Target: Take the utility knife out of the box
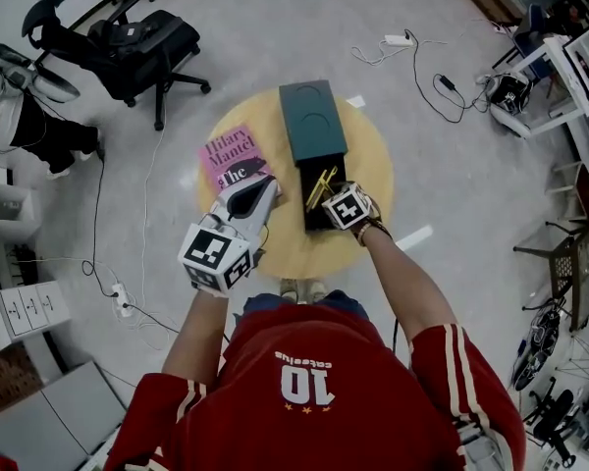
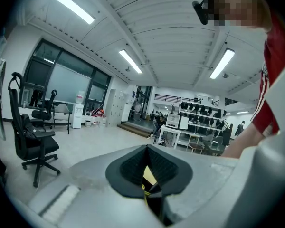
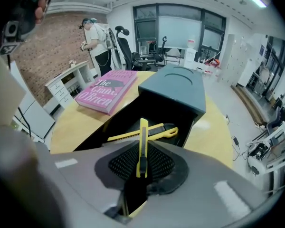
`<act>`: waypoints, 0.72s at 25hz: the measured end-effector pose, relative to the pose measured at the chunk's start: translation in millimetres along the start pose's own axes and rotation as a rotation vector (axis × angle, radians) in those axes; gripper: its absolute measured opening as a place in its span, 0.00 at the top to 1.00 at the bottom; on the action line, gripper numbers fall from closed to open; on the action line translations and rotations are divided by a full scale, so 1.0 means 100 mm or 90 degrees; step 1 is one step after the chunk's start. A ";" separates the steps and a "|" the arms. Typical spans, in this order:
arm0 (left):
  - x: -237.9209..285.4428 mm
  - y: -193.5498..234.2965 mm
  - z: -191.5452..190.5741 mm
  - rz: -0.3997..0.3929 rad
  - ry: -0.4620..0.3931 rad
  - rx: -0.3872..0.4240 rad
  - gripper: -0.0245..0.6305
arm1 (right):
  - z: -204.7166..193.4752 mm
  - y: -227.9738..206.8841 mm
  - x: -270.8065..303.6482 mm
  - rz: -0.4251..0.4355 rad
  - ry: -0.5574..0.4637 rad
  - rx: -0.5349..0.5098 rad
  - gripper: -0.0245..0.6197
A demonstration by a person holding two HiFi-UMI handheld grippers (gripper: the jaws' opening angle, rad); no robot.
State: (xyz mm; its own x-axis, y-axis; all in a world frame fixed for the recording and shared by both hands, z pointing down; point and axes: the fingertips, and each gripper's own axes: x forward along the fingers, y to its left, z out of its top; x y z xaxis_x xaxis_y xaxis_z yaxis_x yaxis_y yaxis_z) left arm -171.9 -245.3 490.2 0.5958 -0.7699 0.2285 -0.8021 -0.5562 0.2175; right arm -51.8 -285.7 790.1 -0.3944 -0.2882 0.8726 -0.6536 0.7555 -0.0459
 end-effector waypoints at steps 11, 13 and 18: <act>0.09 0.03 -0.02 -0.036 0.012 -0.003 0.96 | 0.38 -0.03 -0.74 -0.051 -0.137 0.056 0.88; 0.11 -0.01 -0.04 -0.047 0.016 0.002 0.96 | 0.47 -0.04 -0.99 -0.061 -0.180 0.068 0.88; 0.15 -0.13 0.02 -0.058 0.006 0.024 0.96 | 0.76 0.01 -1.79 -0.091 -0.309 0.090 0.88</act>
State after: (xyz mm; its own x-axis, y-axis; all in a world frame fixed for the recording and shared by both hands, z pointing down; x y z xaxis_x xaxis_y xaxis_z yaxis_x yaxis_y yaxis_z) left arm -152.9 -250.4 488.8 0.6671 -0.7123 0.2179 -0.7449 -0.6358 0.2021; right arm -31.4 -278.4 597.1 -0.5273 -0.6474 0.5504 -0.7902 0.6117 -0.0375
